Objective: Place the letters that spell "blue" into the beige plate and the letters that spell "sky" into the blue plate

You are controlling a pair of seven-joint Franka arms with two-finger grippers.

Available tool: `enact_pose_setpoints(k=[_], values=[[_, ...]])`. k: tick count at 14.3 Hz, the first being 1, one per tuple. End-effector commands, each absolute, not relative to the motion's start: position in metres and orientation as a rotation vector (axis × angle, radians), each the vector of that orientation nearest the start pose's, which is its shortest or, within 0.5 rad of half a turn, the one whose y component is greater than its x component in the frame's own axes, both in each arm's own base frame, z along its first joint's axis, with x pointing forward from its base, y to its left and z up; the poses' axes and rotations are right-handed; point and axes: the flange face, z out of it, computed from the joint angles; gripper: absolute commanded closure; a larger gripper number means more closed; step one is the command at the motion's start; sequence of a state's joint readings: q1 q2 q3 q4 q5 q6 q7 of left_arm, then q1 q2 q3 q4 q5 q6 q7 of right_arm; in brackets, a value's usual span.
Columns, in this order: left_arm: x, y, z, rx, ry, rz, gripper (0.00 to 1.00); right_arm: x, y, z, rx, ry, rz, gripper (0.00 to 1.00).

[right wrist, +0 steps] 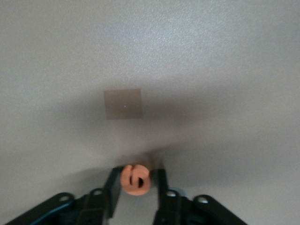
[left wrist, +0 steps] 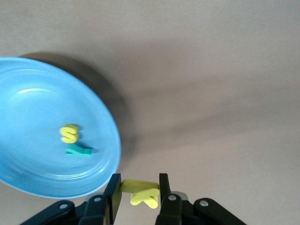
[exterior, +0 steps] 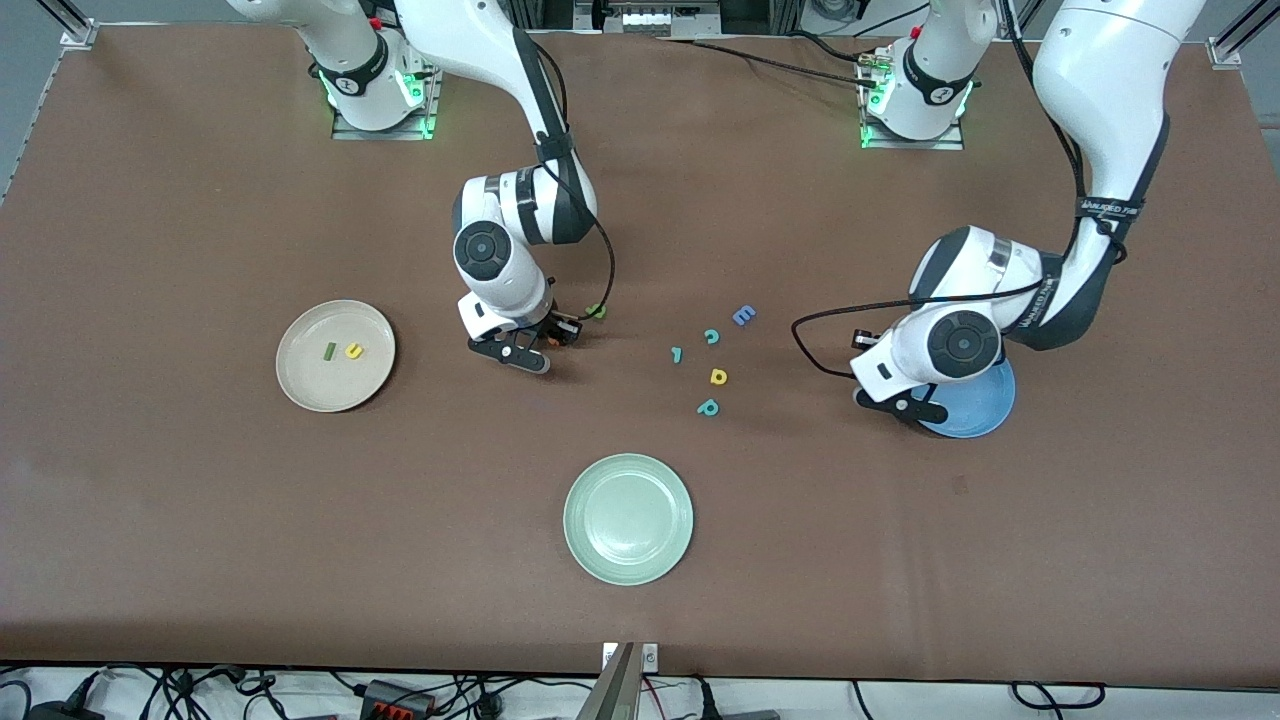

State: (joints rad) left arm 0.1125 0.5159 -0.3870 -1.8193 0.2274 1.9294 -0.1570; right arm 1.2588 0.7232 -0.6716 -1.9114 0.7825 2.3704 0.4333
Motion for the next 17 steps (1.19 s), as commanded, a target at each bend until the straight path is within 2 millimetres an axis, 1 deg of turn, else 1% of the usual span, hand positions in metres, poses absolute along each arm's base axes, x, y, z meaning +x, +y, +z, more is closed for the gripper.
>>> enact_pose_setpoints(k=[1, 2, 3, 4, 5, 6, 7, 9, 10, 11, 12, 14, 15, 17], values=[[0.599, -0.084, 0.244, -3.007, 0.389, 0.561, 0.8, 0.502, 0.358, 0.177, -3.012, 0.514, 0.083, 0.81], [0.6, -0.072, 0.238, -3.017, 0.394, 0.573, 0.79, 0.503, 0.356, 0.178, -3.009, 0.517, 0.078, 0.83], [0.601, -0.063, 0.227, -3.032, 0.383, 0.577, 0.78, 0.503, 0.357, 0.179, -3.009, 0.516, 0.076, 0.84], [0.601, -0.058, 0.224, -3.038, 0.37, 0.578, 0.61, 0.505, 0.359, 0.183, -3.005, 0.507, 0.067, 0.85], [0.601, -0.059, 0.223, -3.038, 0.355, 0.582, 0.12, 0.511, 0.356, 0.192, -2.998, 0.502, 0.044, 0.85], [0.601, -0.059, 0.223, -3.038, 0.35, 0.582, 0.0, 0.523, 0.344, 0.205, -2.995, 0.516, 0.006, 0.85], [0.601, -0.059, 0.224, -3.038, 0.349, 0.58, 0.0, 0.532, 0.332, 0.214, -3.0, 0.516, -0.006, 0.85], [0.603, -0.058, 0.23, -3.037, 0.356, 0.571, 0.0, 0.551, 0.295, 0.231, -3.036, 0.42, -0.019, 0.85], [0.608, -0.058, 0.237, -3.04, 0.356, 0.55, 0.0, 0.557, 0.277, 0.237, -3.053, 0.36, 0.001, 0.85], [0.618, -0.059, 0.252, -3.045, 0.35, 0.515, 0.0, 0.565, 0.251, 0.245, -3.07, 0.317, 0.034, 0.85], [0.627, -0.059, 0.277, -3.038, 0.341, 0.509, 0.0, 0.57, 0.227, 0.249, -3.076, 0.28, 0.101, 0.85], [0.646, -0.061, 0.335, -3.018, 0.311, 0.527, 0.0, 0.582, 0.176, 0.255, -3.078, 0.213, 0.164, 0.85], [0.65, -0.06, 0.359, -3.012, 0.297, 0.552, 0.0, 0.585, 0.157, 0.253, -3.083, 0.182, 0.19, 0.85], [0.656, -0.052, 0.416, -3.016, 0.267, 0.518, 0.0, 0.587, 0.119, 0.247, -3.107, 0.151, 0.241, 0.85]])
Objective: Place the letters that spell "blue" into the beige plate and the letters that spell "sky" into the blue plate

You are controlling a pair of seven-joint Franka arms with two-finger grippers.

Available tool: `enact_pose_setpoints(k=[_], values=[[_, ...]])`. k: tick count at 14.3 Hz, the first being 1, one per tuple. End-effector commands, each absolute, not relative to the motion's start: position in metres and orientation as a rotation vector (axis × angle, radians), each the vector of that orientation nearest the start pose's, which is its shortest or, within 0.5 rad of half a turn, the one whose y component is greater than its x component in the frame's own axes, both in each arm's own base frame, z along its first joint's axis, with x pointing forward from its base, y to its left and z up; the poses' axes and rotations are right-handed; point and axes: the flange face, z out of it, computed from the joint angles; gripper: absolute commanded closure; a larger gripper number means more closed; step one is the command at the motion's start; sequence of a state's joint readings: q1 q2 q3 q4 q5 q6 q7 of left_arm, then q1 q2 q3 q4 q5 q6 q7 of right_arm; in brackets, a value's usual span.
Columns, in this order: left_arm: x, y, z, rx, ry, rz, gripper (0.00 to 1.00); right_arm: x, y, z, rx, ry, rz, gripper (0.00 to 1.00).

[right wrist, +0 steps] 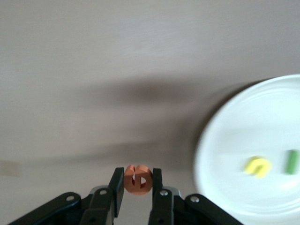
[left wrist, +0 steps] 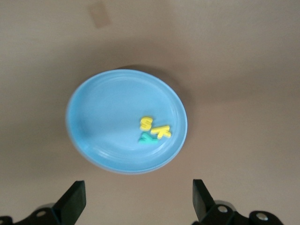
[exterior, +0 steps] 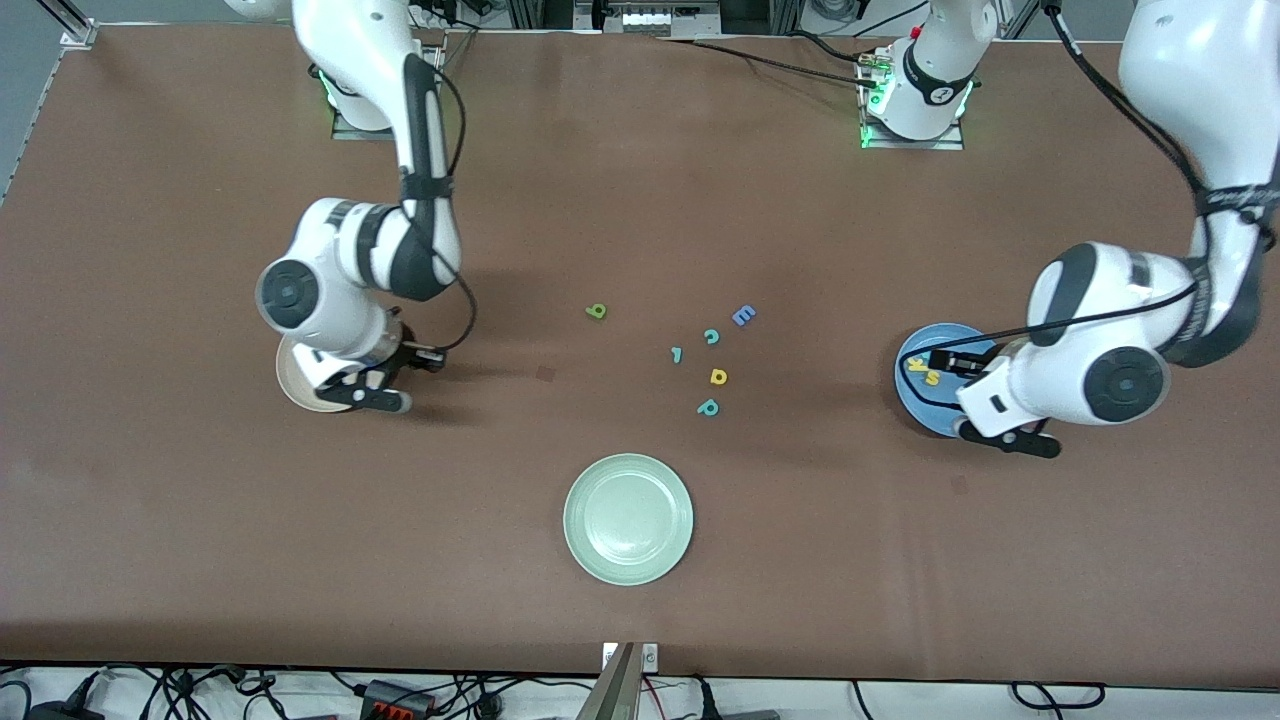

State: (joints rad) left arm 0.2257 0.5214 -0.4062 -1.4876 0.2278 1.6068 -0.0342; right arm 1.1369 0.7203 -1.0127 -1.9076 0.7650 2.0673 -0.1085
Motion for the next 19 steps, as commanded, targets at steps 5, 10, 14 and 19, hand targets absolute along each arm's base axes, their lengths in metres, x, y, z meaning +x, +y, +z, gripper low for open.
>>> enact_pose_setpoints(k=[5, 10, 14, 19], values=[[0.63, -0.047, 0.52, -3.033, 0.215, 0.53, 0.0, 0.579, 0.071, 0.226, -3.115, 0.072, 0.314, 0.85], [0.587, -0.021, 0.591, -3.112, 0.027, 0.169, 0.0, 0.567, 0.065, 0.214, -3.112, 0.095, 0.363, 0.79], [0.558, -0.022, 0.583, -3.126, 0.033, -0.096, 0.0, 0.566, 0.063, 0.211, -3.121, 0.123, 0.371, 0.0], [0.56, -0.027, 0.583, -3.108, 0.053, -0.002, 0.0, 0.567, 0.158, 0.236, -3.104, -0.136, 0.287, 0.0]])
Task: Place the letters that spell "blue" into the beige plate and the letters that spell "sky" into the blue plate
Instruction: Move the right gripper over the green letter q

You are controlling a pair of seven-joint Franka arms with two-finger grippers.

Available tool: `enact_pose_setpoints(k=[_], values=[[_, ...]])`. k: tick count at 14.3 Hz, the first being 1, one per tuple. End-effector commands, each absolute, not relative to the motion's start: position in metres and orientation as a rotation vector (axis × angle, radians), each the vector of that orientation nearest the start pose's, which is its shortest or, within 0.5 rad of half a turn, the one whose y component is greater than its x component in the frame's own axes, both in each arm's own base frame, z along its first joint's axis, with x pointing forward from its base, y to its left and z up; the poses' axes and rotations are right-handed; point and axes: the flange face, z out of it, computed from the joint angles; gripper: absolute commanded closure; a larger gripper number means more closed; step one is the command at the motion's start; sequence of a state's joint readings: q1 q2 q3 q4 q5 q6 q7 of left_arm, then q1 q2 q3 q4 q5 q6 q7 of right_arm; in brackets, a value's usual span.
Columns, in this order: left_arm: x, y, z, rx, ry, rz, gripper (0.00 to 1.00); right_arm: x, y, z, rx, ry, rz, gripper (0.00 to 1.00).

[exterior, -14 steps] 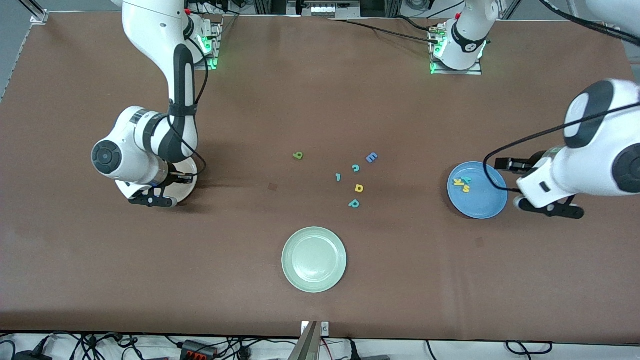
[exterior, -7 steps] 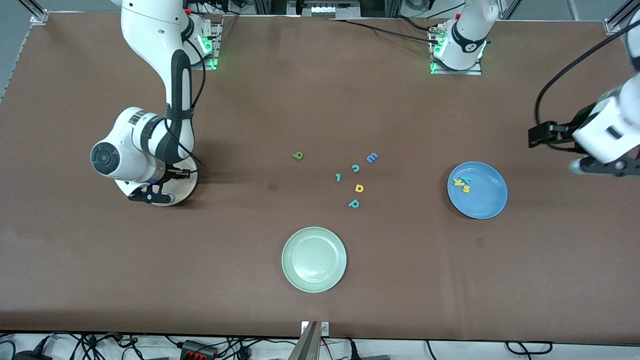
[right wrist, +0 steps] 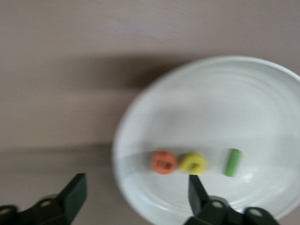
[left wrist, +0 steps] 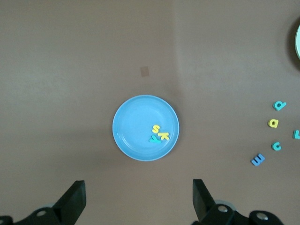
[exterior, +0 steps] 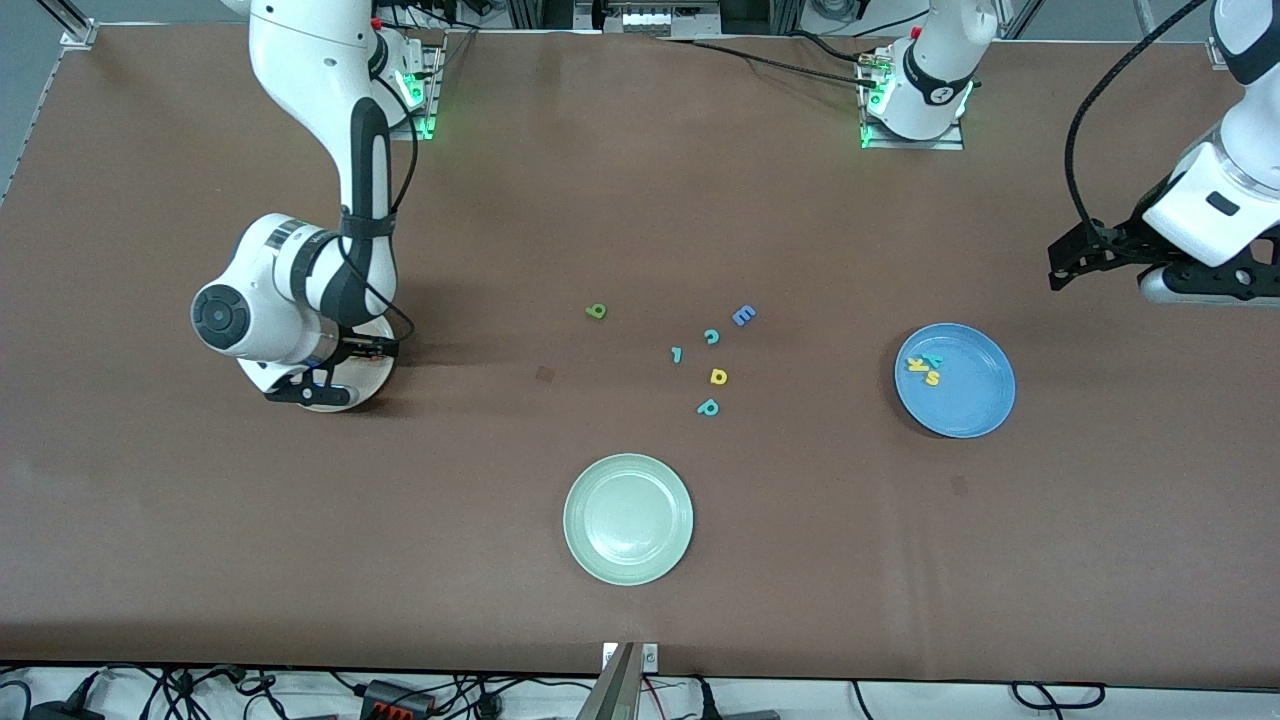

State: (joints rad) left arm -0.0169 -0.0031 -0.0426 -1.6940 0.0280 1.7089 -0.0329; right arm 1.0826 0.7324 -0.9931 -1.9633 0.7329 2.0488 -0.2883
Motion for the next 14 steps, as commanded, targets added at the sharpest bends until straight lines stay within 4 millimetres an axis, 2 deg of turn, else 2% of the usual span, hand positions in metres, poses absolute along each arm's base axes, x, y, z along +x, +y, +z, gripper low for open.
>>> enact_pose_setpoints(k=[1, 3, 6, 8, 10, 11, 12, 14], values=[[0.562, -0.024, 0.584, -3.106, 0.046, -0.007, 0.0, 0.56, 0.185, 0.235, -3.097, -0.219, 0.283, 0.0], [0.564, -0.024, 0.583, -3.107, 0.042, -0.016, 0.0, 0.538, 0.25, 0.232, -3.059, -0.339, 0.255, 0.0], [0.566, -0.023, 0.583, -3.104, 0.035, -0.014, 0.0, 0.511, 0.313, 0.231, -3.041, -0.524, 0.179, 0.0], [0.569, -0.024, 0.589, -3.104, 0.032, -0.036, 0.0, 0.485, 0.358, 0.215, -3.017, -0.655, 0.137, 0.0], [0.569, -0.029, 0.591, -3.106, 0.039, -0.036, 0.0, 0.469, 0.404, 0.21, -2.967, -0.777, 0.07, 0.0], [0.569, -0.032, 0.592, -3.106, 0.046, -0.034, 0.0, 0.47, 0.42, 0.216, -2.947, -0.819, 0.034, 0.0], [0.568, -0.034, 0.592, -3.106, 0.051, -0.031, 0.0, 0.466, 0.435, 0.213, -2.933, -0.876, 0.031, 0.0], [0.568, -0.033, 0.592, -3.106, 0.048, -0.031, 0.0, 0.461, 0.442, 0.205, -2.913, -0.988, 0.033, 0.0]])
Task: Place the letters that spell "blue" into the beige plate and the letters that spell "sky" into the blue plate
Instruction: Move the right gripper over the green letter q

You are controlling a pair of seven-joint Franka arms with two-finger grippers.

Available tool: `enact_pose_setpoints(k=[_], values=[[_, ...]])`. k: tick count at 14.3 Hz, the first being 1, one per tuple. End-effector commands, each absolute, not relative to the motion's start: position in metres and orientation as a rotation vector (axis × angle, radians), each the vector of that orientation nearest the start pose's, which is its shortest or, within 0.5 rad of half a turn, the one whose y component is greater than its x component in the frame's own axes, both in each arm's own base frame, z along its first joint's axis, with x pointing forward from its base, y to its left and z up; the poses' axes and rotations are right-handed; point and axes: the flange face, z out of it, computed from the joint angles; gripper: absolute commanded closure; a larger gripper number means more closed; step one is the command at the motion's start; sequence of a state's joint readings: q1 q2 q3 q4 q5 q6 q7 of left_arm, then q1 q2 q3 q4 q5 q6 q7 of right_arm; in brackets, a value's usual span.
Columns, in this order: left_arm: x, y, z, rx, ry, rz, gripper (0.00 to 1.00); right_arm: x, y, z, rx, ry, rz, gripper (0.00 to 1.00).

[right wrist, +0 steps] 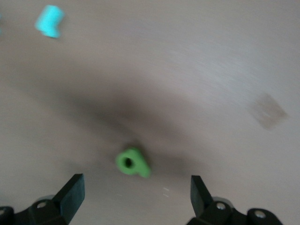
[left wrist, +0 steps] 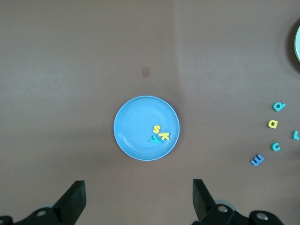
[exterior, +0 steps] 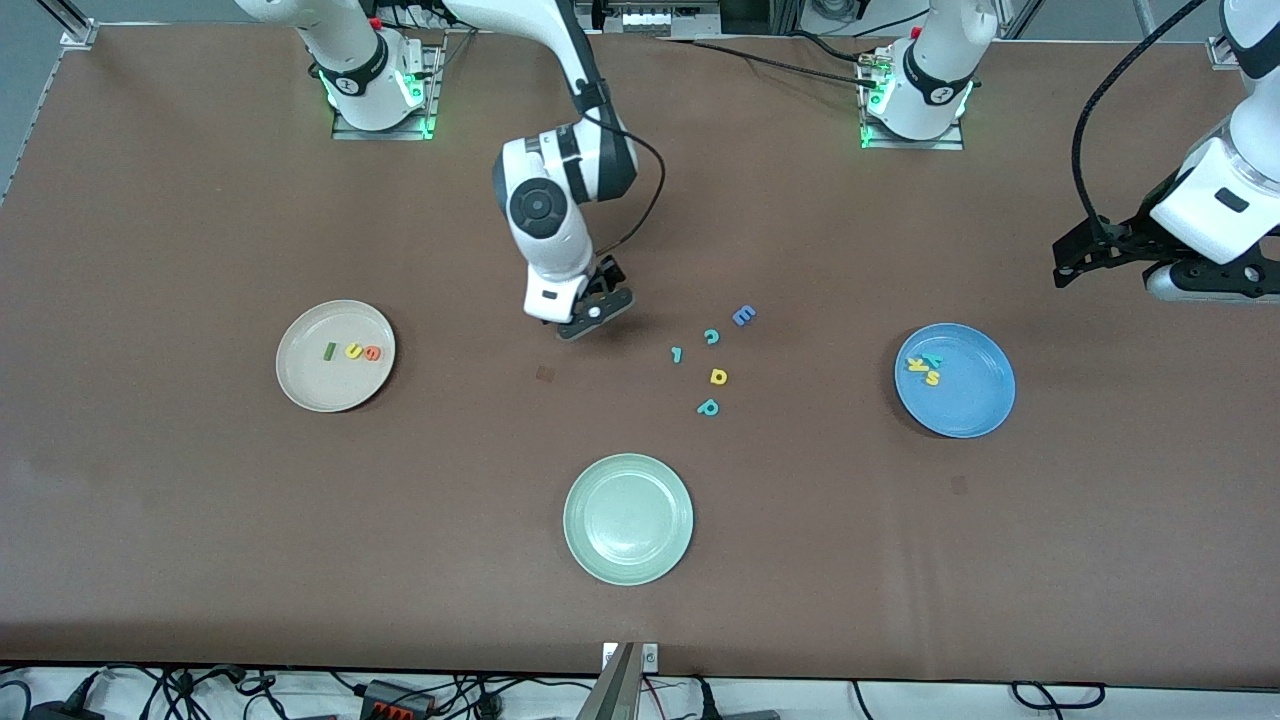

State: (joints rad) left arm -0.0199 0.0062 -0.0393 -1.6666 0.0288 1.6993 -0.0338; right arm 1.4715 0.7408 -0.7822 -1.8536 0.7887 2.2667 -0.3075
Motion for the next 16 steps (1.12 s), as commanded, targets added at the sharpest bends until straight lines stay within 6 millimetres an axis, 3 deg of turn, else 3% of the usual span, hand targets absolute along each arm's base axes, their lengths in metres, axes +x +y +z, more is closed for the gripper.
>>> enact_pose_setpoints(k=[1, 4, 5, 9, 16], values=[[0.569, -0.033, 0.592, -3.106, 0.05, -0.031, 0.0, 0.46, 0.441, 0.199, -2.902, -1.051, 0.04, 0.0], [0.571, -0.033, 0.598, -3.105, 0.055, -0.05, 0.0, 0.468, 0.434, 0.188, -2.889, -1.202, -0.013, 0.0], [0.571, -0.033, 0.597, -3.105, 0.053, -0.043, 0.0, 0.466, 0.438, 0.185, -2.899, -1.198, -0.036, 0.13], [0.571, -0.033, 0.597, -3.107, 0.052, -0.043, 0.0, 0.468, 0.447, 0.189, -2.876, -1.233, -0.062, 0.22], [0.571, -0.032, 0.597, -3.105, 0.048, -0.043, 0.0, 0.455, 0.457, 0.176, -2.869, -1.299, -0.019, 0.23]])
